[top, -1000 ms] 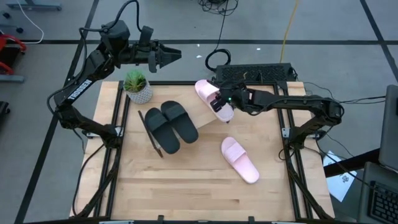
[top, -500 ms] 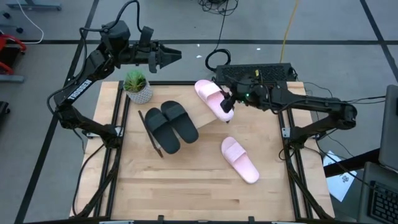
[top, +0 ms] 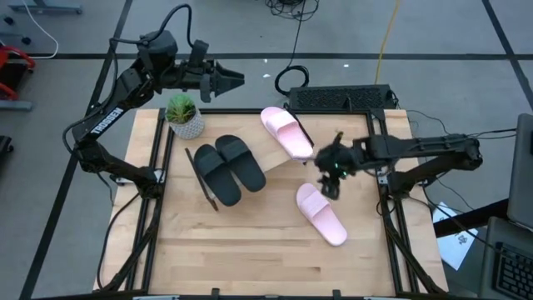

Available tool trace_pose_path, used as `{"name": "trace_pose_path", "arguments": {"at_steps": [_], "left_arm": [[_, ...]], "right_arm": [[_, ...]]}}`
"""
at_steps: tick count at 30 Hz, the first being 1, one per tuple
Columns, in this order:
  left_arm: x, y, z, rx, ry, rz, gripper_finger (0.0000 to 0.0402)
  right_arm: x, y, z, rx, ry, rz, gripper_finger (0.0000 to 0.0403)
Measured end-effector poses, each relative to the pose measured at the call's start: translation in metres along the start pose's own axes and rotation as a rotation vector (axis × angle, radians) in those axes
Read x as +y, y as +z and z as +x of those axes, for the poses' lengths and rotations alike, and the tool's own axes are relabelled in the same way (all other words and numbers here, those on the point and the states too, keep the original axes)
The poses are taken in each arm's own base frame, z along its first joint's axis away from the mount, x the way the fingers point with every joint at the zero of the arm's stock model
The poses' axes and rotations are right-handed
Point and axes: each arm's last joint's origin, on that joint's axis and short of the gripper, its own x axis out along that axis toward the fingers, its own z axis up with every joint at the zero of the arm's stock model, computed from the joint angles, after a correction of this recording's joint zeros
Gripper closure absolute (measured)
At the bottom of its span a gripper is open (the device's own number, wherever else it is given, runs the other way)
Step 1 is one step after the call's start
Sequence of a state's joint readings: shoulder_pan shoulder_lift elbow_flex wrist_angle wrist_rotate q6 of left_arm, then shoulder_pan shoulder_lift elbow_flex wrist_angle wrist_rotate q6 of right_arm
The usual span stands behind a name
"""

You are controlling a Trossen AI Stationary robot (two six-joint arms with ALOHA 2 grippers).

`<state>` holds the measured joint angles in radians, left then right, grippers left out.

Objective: Pick and place slides into the shelf
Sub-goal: Put the pink slide on the shelf

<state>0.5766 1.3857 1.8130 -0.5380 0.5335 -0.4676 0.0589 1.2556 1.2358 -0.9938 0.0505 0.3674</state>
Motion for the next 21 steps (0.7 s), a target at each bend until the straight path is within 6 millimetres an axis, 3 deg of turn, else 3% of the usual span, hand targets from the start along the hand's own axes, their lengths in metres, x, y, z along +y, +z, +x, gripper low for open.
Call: {"name": "trace_pose_path", "arguments": {"at_steps": [11,21], "left_arm": [[-0.002,-0.002,0.001,0.014,-0.004,-0.011,0.0211],[-0.009,-0.006,0.005,0.030,-0.030,-0.010,0.0211]], "right_arm": [[0.048,-0.038,-0.007,0.116,0.053,-0.126,0.0234],[0.047,-0.084,0.048,0.182,-0.031,-0.182,0.0234]]}}
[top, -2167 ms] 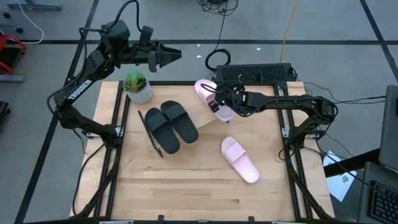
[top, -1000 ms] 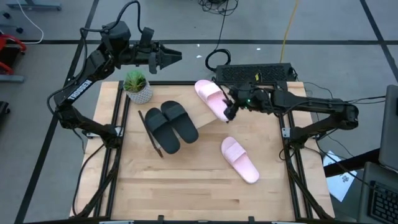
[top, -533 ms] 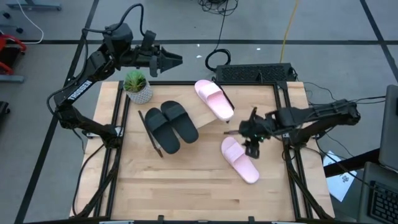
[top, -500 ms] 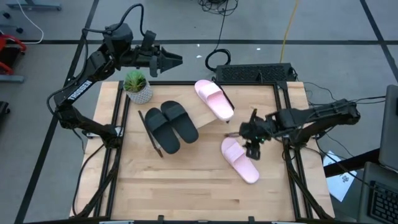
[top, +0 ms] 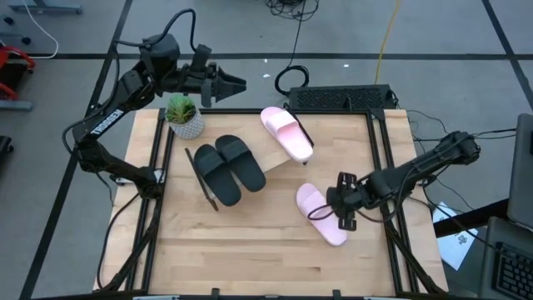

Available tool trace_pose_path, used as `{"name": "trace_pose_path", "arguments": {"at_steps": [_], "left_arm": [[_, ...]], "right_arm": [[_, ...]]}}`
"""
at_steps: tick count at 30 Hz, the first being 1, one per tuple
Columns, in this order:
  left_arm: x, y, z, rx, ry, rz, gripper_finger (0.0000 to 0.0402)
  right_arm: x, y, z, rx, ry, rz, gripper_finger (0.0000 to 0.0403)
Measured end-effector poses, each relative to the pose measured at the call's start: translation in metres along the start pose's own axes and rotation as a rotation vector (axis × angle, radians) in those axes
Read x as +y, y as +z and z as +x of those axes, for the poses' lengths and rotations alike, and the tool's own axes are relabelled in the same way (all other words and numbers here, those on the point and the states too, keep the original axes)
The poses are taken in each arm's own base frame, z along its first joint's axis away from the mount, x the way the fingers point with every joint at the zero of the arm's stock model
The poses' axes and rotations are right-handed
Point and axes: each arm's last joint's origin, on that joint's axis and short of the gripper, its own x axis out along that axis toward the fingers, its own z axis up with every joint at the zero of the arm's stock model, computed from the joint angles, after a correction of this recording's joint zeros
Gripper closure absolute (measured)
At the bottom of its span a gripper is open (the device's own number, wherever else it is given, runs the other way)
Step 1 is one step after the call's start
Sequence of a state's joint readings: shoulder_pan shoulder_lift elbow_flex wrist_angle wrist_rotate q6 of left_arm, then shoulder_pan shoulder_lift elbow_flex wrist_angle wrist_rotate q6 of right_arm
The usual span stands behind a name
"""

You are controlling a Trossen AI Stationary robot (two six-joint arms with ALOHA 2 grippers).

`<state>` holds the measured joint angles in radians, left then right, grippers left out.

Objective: Pick and place slides into the shelf
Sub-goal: Put the pink slide on the shelf

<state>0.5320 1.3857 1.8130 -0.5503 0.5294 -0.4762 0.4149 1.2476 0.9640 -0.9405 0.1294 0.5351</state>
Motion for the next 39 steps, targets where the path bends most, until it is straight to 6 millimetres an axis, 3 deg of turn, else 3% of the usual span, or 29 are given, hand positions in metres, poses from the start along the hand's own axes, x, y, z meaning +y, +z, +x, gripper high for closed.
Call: {"name": "trace_pose_path", "arguments": {"at_steps": [9,23,32,35,39], "left_arm": [[-0.004,-0.002,0.003,0.003,-0.005,-0.028,0.0211],[-0.010,-0.005,0.005,0.016,-0.025,-0.037,0.0211],[-0.010,-0.005,0.006,0.018,-0.028,-0.040,0.0211],[-0.010,-0.005,0.006,0.018,-0.028,-0.040,0.0211],[-0.010,-0.005,0.006,0.018,-0.028,-0.040,0.0211]], "right_arm": [[-0.007,-0.014,0.037,-0.062,-0.064,0.004,0.0234],[-0.015,-0.014,0.056,-0.170,-0.070,0.106,0.0234],[-0.022,-0.031,0.078,-0.204,-0.090,0.281,0.0236],[-0.024,-0.033,0.082,-0.247,-0.105,0.319,0.0254],[-0.024,-0.030,0.084,-0.340,-0.109,0.358,0.0312]]}}
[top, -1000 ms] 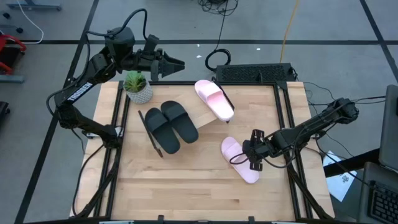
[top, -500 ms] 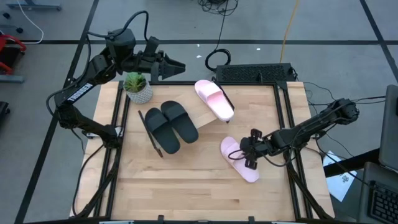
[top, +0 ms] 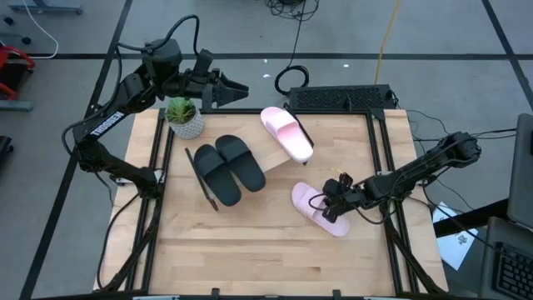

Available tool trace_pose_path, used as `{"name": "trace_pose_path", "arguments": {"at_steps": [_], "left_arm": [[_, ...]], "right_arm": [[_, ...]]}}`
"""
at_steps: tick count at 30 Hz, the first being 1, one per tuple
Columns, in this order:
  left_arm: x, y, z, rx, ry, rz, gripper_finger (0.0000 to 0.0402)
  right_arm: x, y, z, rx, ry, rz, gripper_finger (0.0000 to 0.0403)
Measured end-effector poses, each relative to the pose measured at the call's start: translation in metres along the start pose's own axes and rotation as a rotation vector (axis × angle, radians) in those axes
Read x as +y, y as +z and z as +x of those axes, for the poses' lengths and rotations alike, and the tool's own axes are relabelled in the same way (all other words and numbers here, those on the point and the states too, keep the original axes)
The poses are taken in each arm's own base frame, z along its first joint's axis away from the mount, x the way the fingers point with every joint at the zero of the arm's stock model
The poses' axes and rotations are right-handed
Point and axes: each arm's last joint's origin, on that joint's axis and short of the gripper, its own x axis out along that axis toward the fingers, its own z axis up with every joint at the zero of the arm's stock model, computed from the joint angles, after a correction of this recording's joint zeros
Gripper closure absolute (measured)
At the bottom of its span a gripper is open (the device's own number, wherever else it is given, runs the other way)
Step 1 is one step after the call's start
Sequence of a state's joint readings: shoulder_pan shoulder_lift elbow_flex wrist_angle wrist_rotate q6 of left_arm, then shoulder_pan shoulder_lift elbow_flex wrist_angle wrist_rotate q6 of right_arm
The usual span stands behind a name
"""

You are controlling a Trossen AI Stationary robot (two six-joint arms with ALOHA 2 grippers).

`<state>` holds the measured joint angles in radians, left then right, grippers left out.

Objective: Pick and place slides into the shelf
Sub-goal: Put the pink slide on the shelf

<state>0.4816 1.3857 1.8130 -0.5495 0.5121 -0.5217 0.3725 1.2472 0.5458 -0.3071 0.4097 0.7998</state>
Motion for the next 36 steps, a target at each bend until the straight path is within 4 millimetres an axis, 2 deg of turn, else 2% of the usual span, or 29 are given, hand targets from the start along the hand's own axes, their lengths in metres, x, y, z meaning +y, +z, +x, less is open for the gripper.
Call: {"name": "trace_pose_path", "arguments": {"at_steps": [4,8,15,22,26,31,33,36], "left_arm": [[0.000,0.000,0.000,0.000,0.000,0.000,0.0211],[0.000,0.000,0.000,0.000,0.000,0.000,0.0211],[0.000,0.000,0.000,0.001,-0.001,0.014,0.0211],[0.000,0.000,0.000,0.010,-0.016,0.015,0.0211],[0.000,0.000,0.000,0.009,-0.015,0.018,0.0211],[0.000,0.000,0.000,0.009,-0.015,0.020,0.0211],[0.000,0.000,0.000,0.009,-0.015,0.023,0.0211],[0.000,0.000,0.000,0.009,-0.015,0.029,0.0211]], "right_arm": [[-0.002,-0.001,0.003,-0.058,-0.014,0.078,0.0388],[-0.004,-0.003,0.004,-0.061,-0.031,0.180,0.0392],[-0.002,-0.004,-0.001,-0.056,0.012,0.241,0.0399],[-0.002,0.005,-0.029,-0.115,0.181,0.320,0.0401],[-0.001,0.023,-0.057,-0.281,0.377,0.416,0.0401],[-0.004,0.054,-0.096,-0.661,0.551,0.499,0.0402],[-0.009,0.064,-0.104,-0.773,0.558,0.517,0.0402],[-0.014,0.076,-0.105,-0.875,0.547,0.534,0.0402]]}}
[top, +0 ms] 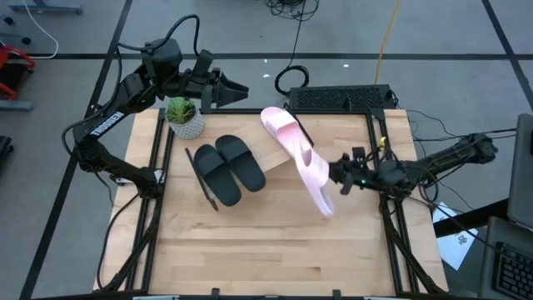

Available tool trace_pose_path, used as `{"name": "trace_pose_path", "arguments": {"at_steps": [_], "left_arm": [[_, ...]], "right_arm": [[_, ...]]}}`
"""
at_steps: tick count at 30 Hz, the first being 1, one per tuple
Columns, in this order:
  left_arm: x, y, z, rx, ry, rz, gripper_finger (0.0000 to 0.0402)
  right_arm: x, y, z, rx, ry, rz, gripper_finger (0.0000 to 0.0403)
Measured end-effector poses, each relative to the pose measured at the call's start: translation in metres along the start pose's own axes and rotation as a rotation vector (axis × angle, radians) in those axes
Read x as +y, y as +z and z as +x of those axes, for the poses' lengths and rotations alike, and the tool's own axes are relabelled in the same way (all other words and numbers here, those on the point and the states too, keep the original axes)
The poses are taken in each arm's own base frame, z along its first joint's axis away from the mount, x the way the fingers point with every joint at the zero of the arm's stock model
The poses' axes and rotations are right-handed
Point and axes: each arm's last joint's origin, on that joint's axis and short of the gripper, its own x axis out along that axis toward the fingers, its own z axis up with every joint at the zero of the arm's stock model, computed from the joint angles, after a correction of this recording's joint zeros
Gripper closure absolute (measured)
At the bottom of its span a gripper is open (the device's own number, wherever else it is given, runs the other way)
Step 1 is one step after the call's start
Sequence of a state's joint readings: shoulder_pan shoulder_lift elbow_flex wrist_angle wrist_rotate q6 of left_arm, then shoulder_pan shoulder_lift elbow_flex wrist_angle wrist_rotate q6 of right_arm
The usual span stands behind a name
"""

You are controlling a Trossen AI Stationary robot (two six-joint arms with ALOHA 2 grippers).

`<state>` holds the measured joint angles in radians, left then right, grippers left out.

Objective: Pick and place slides into the shelf
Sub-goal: Put the pink slide on the shelf

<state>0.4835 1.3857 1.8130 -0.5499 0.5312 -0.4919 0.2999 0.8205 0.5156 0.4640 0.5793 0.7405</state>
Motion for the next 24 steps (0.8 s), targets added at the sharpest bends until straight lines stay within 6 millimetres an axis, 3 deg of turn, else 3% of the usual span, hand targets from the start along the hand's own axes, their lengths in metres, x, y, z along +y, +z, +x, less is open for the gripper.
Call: {"name": "trace_pose_path", "arguments": {"at_steps": [6,12,16,19,24], "left_arm": [[0.000,0.000,0.000,-0.005,0.005,0.001,0.0211],[0.000,0.010,-0.015,-0.063,-0.001,0.002,0.0211],[-0.004,0.020,-0.045,-0.132,0.014,0.028,0.0211],[-0.016,0.027,-0.077,-0.232,0.043,0.083,0.0211],[-0.040,0.026,-0.124,-0.362,0.118,0.199,0.0211]], "right_arm": [[0.007,0.017,0.032,-0.074,-0.038,-0.122,0.0402],[0.036,0.042,0.091,0.015,-0.130,-0.286,0.0402],[0.056,0.057,0.133,0.072,-0.231,-0.399,0.0402],[0.067,0.067,0.160,0.073,-0.334,-0.485,0.0402],[0.062,0.072,0.195,0.137,-0.465,-0.538,0.0403]]}}
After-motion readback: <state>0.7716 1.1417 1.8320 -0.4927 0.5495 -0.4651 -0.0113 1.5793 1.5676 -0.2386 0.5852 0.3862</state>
